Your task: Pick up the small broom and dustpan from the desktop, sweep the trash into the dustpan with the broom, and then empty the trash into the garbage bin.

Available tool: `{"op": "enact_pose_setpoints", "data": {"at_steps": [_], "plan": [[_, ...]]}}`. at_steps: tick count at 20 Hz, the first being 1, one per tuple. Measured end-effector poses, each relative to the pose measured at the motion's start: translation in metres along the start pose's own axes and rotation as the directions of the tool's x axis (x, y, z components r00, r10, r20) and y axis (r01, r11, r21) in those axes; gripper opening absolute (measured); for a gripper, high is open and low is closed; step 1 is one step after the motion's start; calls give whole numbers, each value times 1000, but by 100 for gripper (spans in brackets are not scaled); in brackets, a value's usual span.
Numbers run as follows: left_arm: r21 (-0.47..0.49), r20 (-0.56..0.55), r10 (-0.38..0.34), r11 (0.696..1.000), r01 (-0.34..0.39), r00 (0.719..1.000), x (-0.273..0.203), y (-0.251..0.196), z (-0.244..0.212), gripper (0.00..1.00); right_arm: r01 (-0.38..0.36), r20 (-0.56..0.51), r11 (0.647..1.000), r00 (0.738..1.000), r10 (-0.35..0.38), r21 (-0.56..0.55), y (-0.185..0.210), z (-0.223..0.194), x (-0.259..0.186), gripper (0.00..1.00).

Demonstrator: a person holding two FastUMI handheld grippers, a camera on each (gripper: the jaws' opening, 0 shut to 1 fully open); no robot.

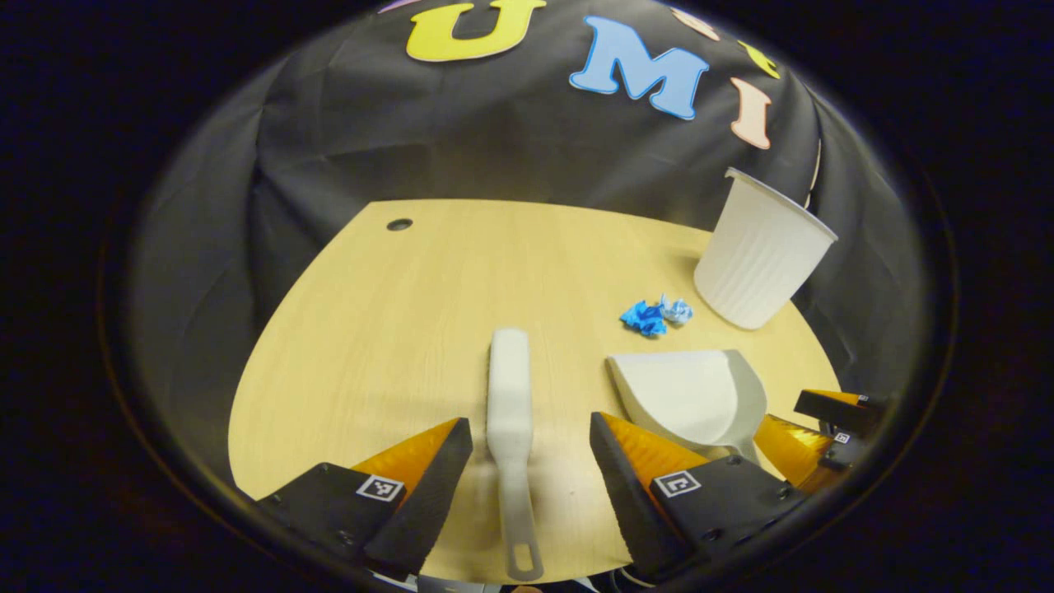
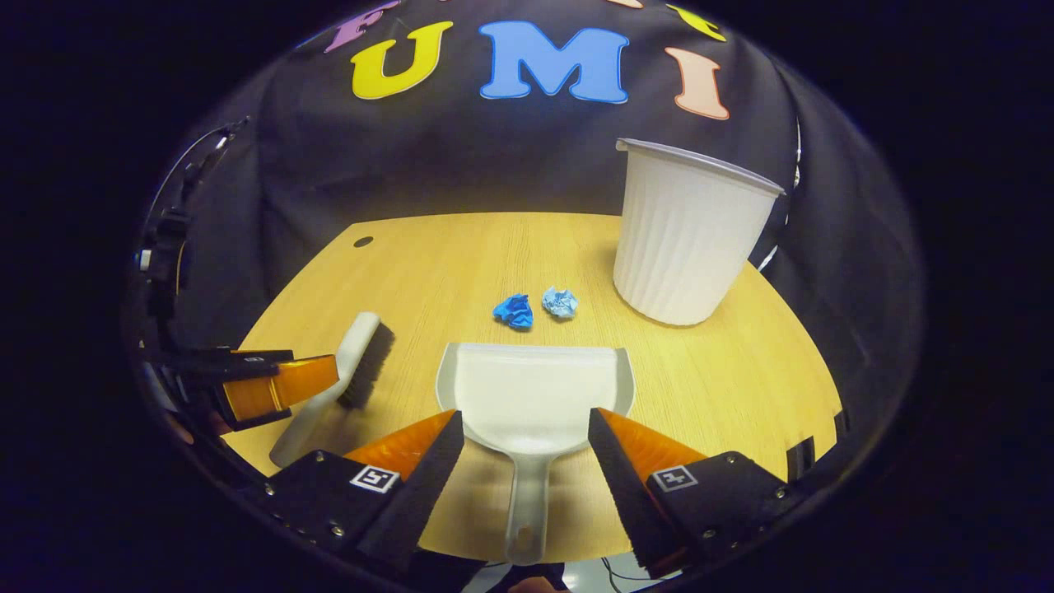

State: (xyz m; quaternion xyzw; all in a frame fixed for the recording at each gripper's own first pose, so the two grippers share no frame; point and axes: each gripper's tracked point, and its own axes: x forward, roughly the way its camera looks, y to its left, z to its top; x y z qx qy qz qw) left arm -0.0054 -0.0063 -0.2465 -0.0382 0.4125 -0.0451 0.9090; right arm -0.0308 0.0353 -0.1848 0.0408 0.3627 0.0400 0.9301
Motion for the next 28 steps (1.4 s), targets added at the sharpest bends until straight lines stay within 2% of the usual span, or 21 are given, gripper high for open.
{"op": "enact_pose_setpoints", "data": {"at_steps": [5,9,11,20,22,23,24,25,26,27,28], "plan": [[36,-108,21,999,-17,994,18,10,-30,95,27,-112,999,993,-24,28,-3,-24,14,95],[85,-151,29,996,-16,988,31,10,-42,96,7,-212,998,977,7,67,2,-50,26,95],[78,-166,28,997,-15,986,37,9,-45,93,6,-246,998,969,10,62,1,-59,31,95],[55,-243,48,998,-35,969,68,17,-54,94,-10,-359,999,933,22,36,2,-75,57,95],[68,-243,59,997,-44,968,72,19,-53,84,-15,-367,999,930,26,33,2,-76,61,95],[75,-246,67,996,-49,967,72,18,-52,77,-16,-370,999,929,28,35,2,-76,61,92],[82,-246,70,995,-52,967,72,19,-52,77,-21,-374,999,927,34,38,3,-77,63,88],[86,-246,74,995,-54,966,73,19,-52,70,-22,-373,999,927,36,40,3,-75,64,87],[88,-249,78,994,-57,965,74,18,-52,66,-21,-370,999,928,35,41,2,-73,65,83],[95,-248,82,994,-60,965,74,18,-51,58,-21,-374,999,927,34,40,1,-74,66,73],[97,-247,79,994,-57,966,76,17,-51,55,-15,-376,999,926,26,34,-2,-75,66,73]]}}
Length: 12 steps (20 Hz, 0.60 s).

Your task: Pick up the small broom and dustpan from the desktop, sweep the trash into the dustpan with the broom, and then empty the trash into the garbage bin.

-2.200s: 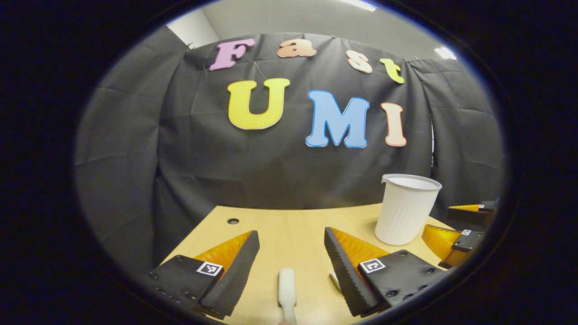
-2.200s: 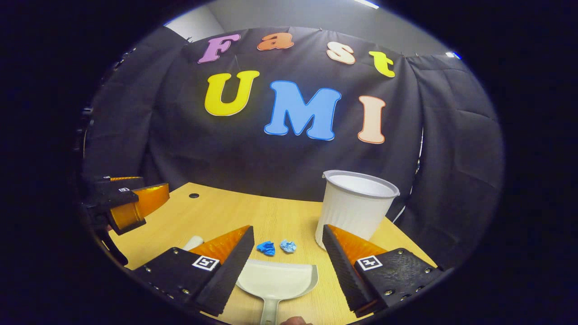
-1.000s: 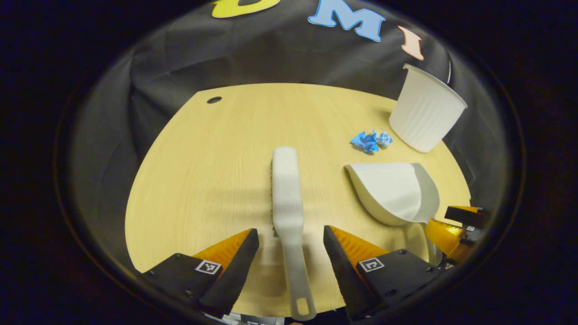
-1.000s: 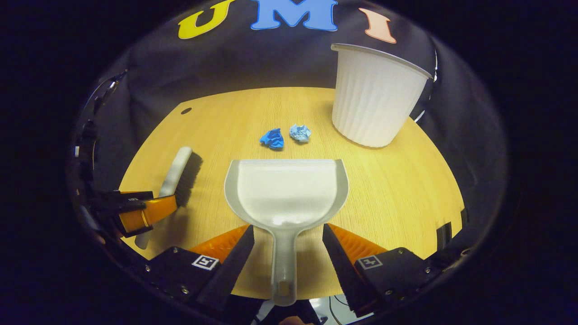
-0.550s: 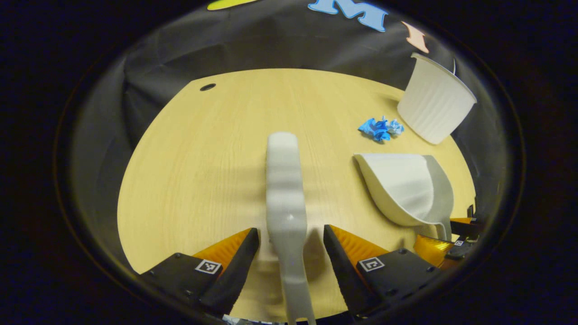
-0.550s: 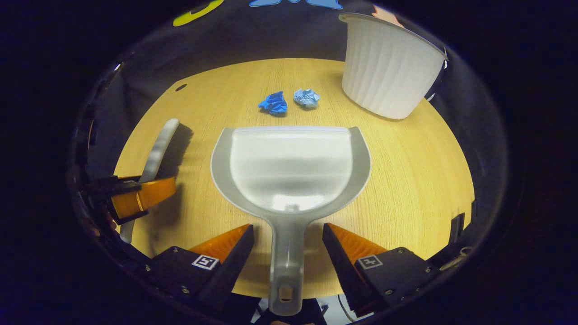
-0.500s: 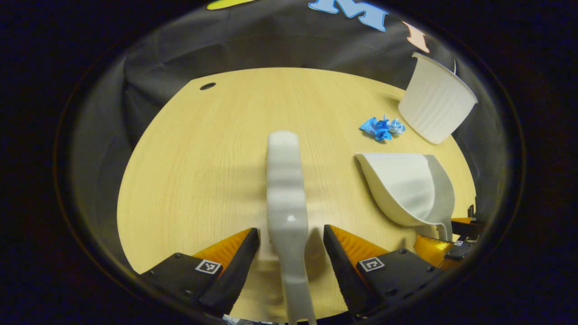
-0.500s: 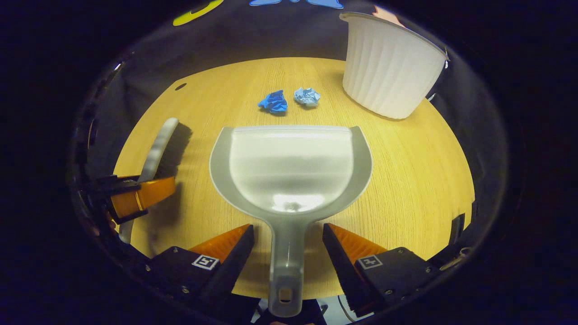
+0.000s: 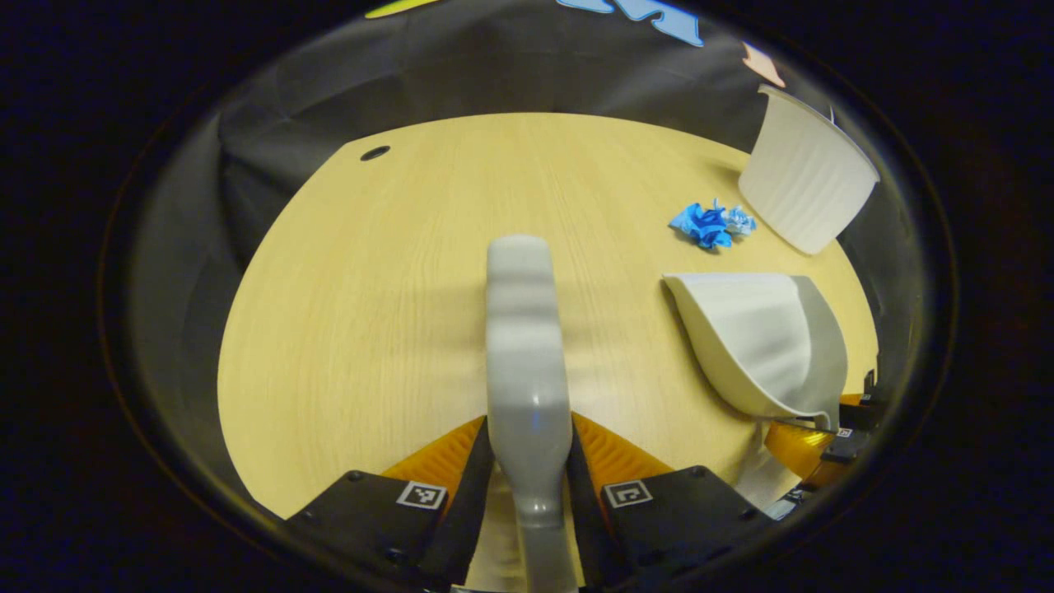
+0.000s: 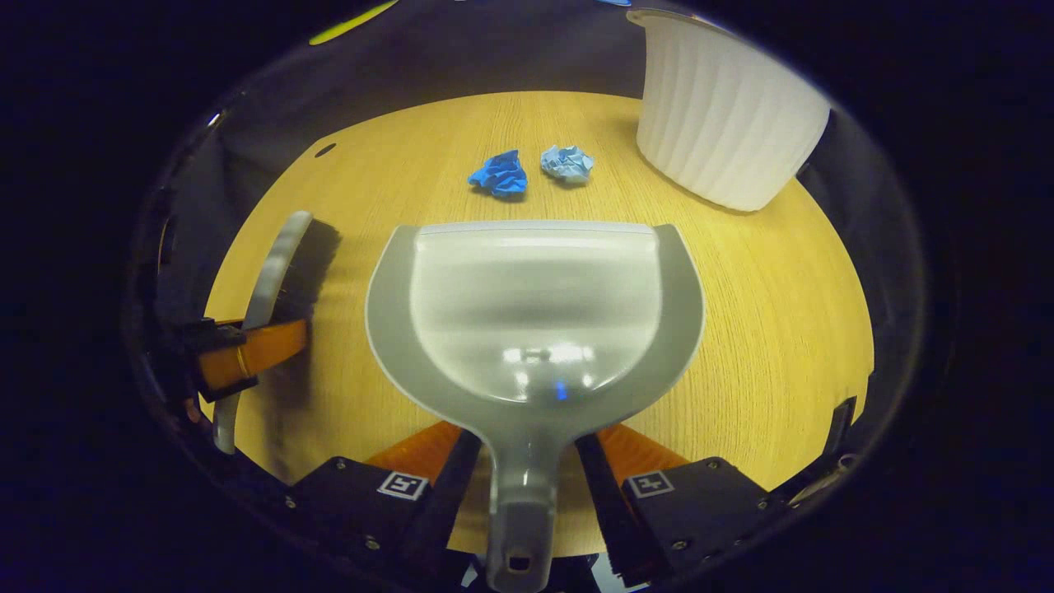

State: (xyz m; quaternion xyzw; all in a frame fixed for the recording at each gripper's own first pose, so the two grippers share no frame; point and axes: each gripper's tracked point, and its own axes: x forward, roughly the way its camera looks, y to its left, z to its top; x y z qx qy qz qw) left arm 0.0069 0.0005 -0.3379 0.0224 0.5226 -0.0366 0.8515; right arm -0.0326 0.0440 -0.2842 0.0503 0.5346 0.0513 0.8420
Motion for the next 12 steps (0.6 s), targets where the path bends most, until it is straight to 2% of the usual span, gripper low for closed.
{"op": "enact_pose_setpoints", "data": {"at_steps": [3,4,6,12], "plan": [[7,4,9,1000,-9,1000,2,0,2,51,-2,-14,1000,1000,2,-12,-3,-1,1,55],[14,2,9,1000,-9,1000,2,0,3,48,-3,-22,1000,1000,2,-15,-3,-2,3,55],[29,2,6,1000,-6,1000,1,0,5,50,-1,-29,1000,1000,0,-30,-4,-1,3,37],[67,7,-12,998,11,1000,3,-2,16,44,-17,-21,997,1000,15,-71,-11,-1,1,35]]}}
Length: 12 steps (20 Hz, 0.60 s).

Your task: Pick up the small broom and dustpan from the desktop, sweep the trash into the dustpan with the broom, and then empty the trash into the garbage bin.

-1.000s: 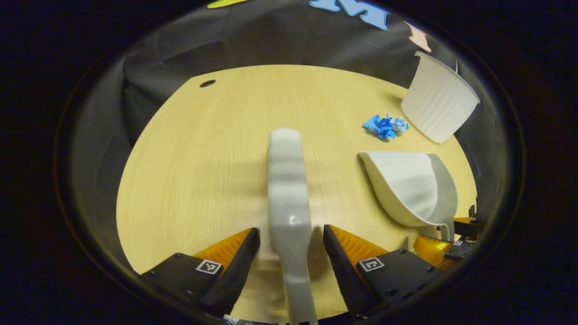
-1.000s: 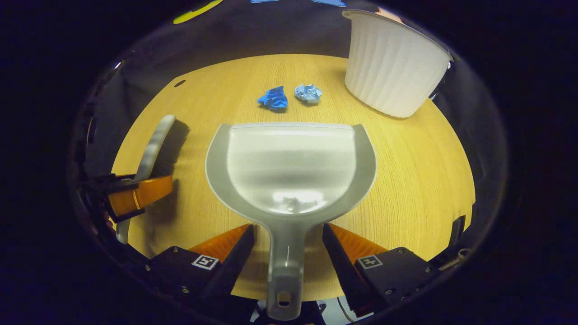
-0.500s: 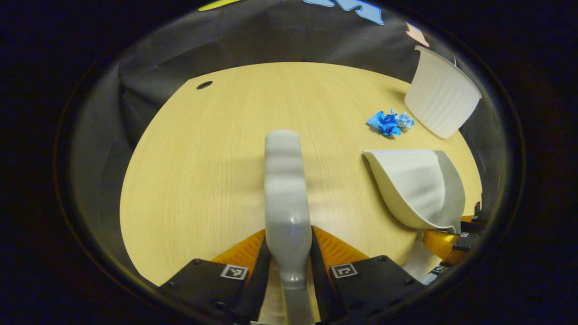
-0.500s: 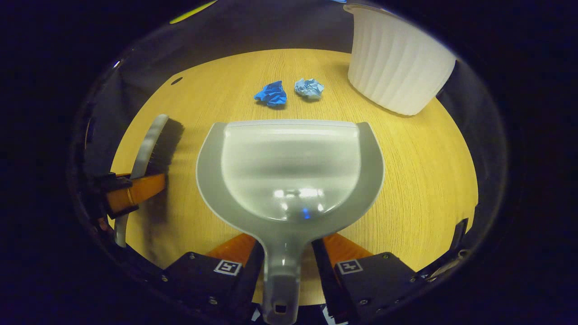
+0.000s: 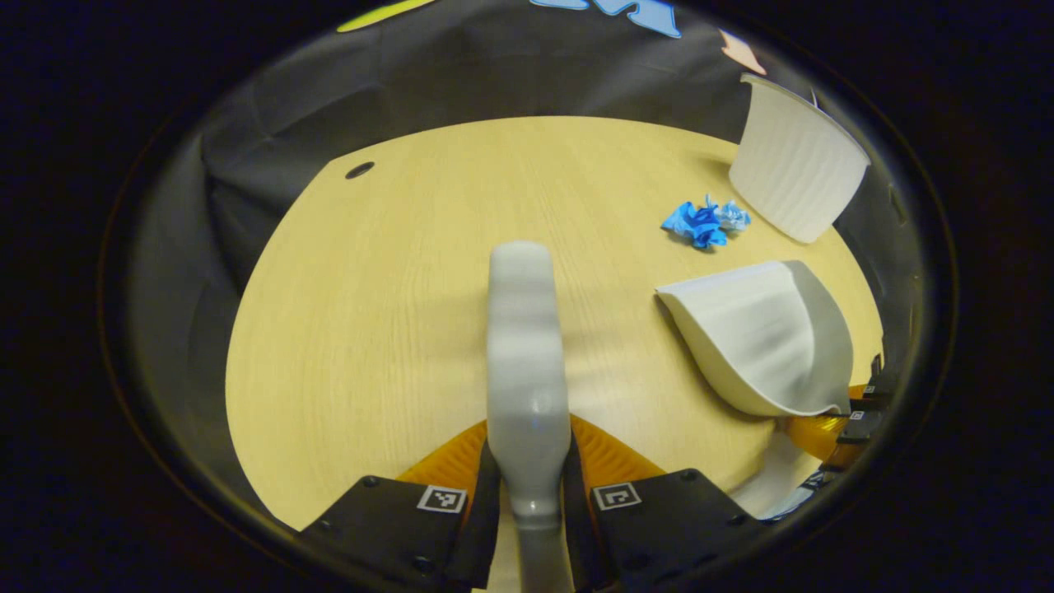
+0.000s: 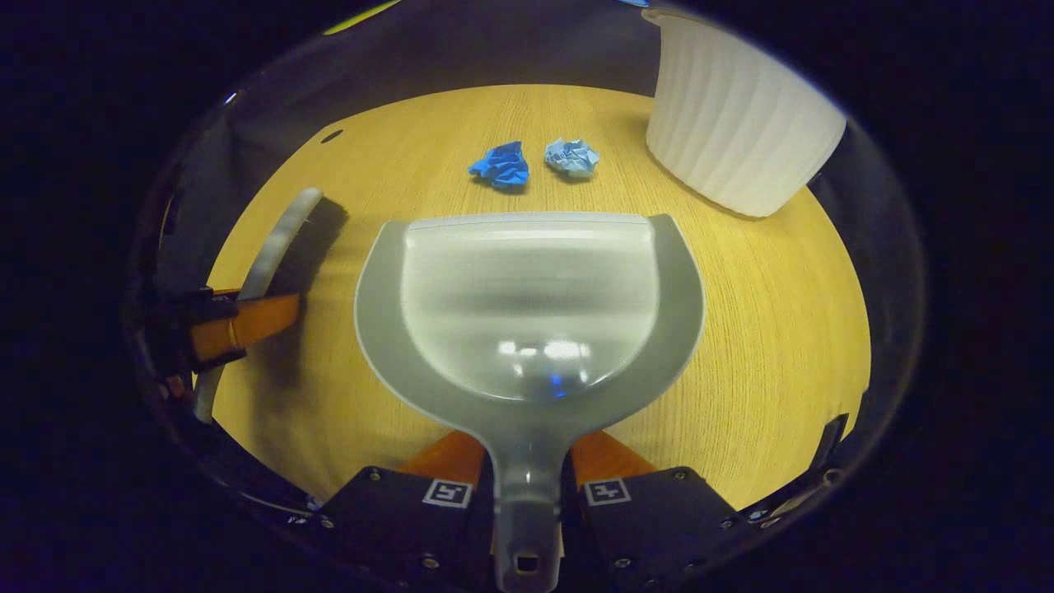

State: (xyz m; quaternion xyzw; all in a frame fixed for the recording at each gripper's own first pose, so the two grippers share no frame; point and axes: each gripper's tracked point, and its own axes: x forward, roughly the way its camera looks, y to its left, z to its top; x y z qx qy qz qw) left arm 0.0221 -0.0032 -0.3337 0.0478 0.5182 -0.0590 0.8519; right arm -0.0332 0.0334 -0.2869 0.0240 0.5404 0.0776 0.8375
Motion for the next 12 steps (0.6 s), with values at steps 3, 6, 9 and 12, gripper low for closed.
{"op": "enact_pose_setpoints", "data": {"at_steps": [3,6,9,12], "plan": [[1,3,-8,1000,8,1000,7,0,15,42,-17,0,999,1000,17,-46,-9,0,-1,35],[50,15,-2,999,1,1000,13,1,37,42,-29,-2,996,1000,29,-80,-22,3,-1,35],[115,15,-23,993,22,1000,24,-7,59,41,-43,-13,993,999,41,-109,-37,11,1,35],[176,23,-41,984,37,999,37,-19,84,43,-54,-25,987,998,51,-151,-53,20,2,35]]}}
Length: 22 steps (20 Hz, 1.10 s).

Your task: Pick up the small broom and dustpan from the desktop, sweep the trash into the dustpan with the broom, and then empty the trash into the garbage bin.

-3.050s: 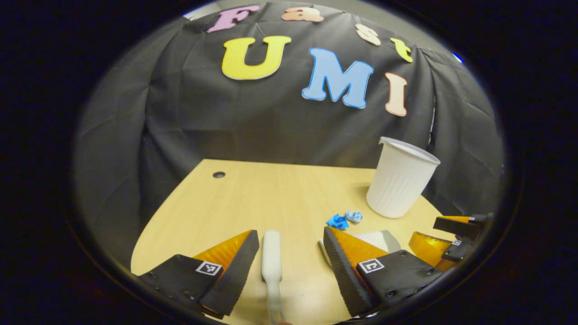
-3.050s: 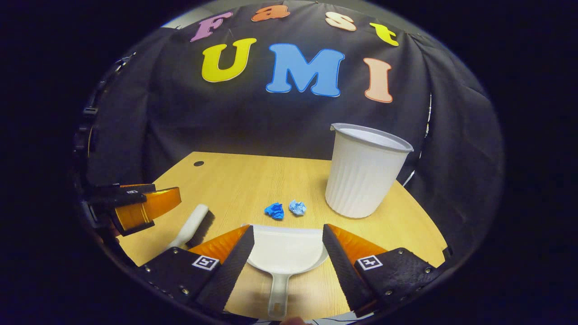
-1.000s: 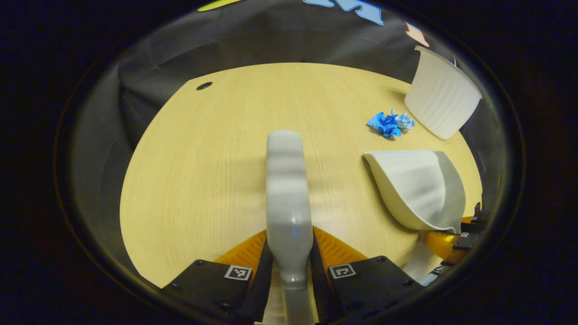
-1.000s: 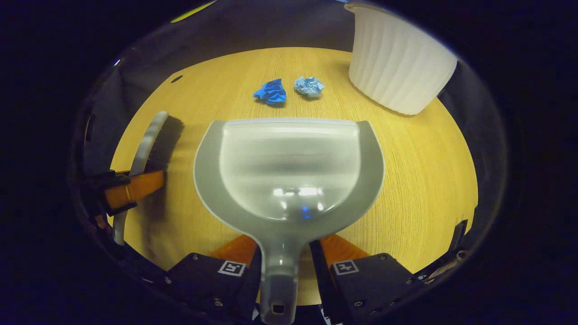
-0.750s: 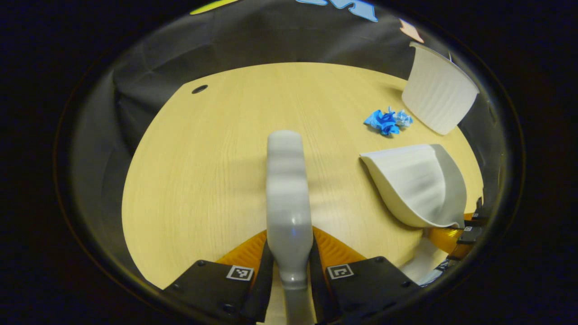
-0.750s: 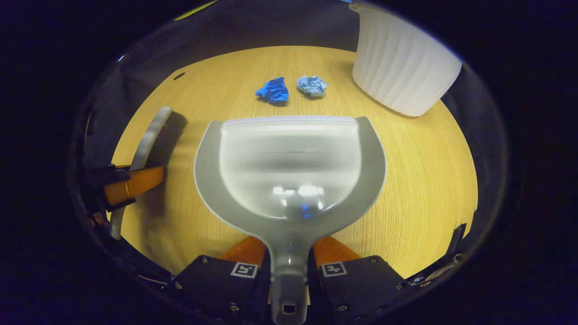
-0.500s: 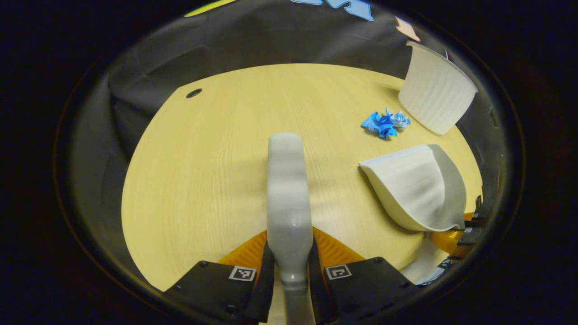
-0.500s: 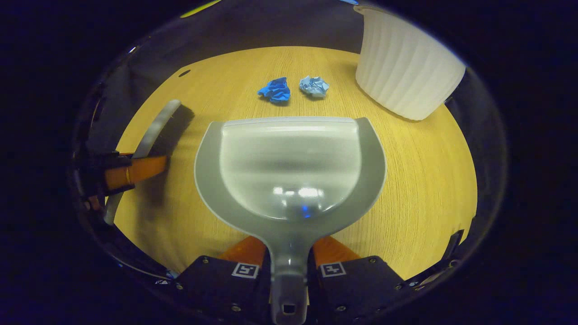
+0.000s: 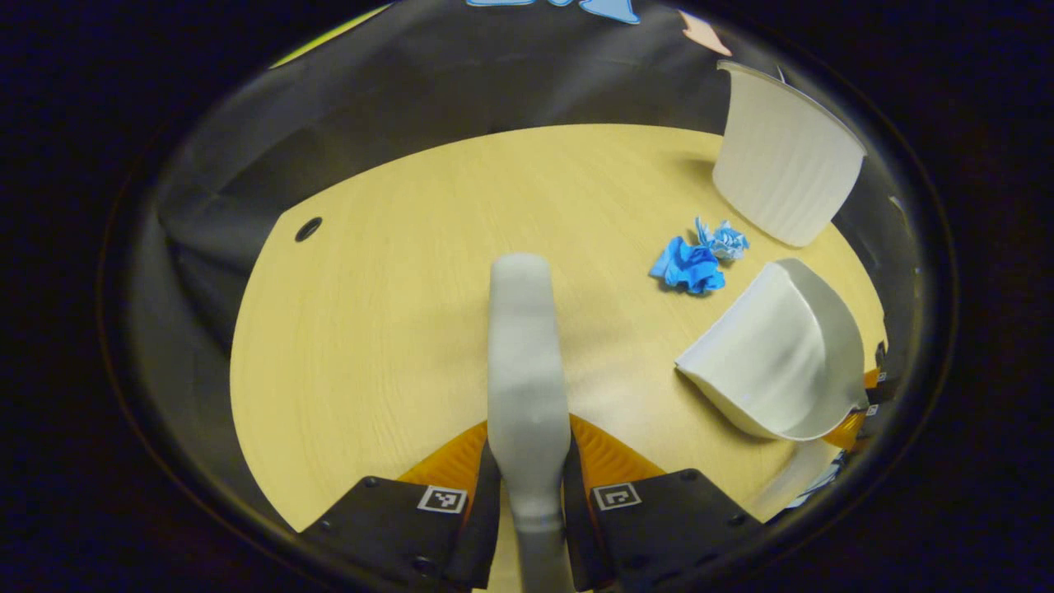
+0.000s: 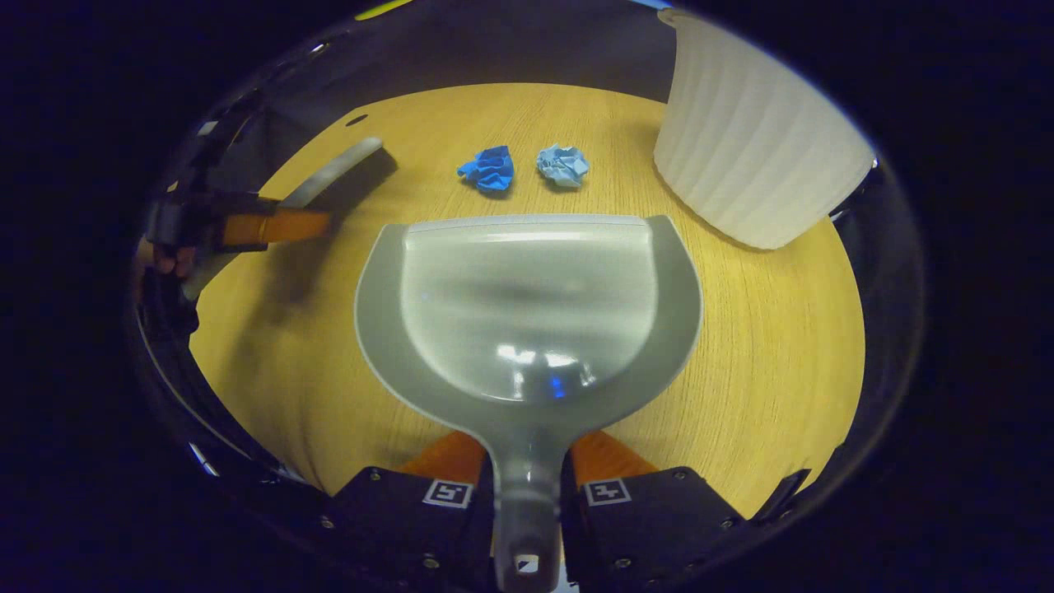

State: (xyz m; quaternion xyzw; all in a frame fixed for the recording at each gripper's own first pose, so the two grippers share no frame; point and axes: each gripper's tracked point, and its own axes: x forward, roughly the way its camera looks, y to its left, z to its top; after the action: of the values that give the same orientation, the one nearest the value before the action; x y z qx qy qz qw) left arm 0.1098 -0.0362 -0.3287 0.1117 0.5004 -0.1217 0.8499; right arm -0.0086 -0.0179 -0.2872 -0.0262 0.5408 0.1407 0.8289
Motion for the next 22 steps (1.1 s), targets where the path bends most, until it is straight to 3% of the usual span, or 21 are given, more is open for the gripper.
{"op": "enact_pose_setpoints", "data": {"at_steps": [3,11,16,21,22], "plan": [[14,6,-40,999,40,999,20,-16,25,44,-18,-6,1000,1000,18,-23,-13,8,0,35],[233,-12,-156,960,154,988,52,-70,78,44,-59,-27,993,998,56,-106,-36,17,3,35],[373,-66,-239,895,246,969,58,-105,90,44,-107,-32,989,994,104,-106,-38,18,2,35],[439,-135,-326,827,351,936,38,-135,85,44,-128,-17,983,992,127,-129,-39,19,3,35],[452,-154,-346,808,377,926,31,-141,82,39,-140,-14,982,990,139,-127,-37,20,2,35]]}}
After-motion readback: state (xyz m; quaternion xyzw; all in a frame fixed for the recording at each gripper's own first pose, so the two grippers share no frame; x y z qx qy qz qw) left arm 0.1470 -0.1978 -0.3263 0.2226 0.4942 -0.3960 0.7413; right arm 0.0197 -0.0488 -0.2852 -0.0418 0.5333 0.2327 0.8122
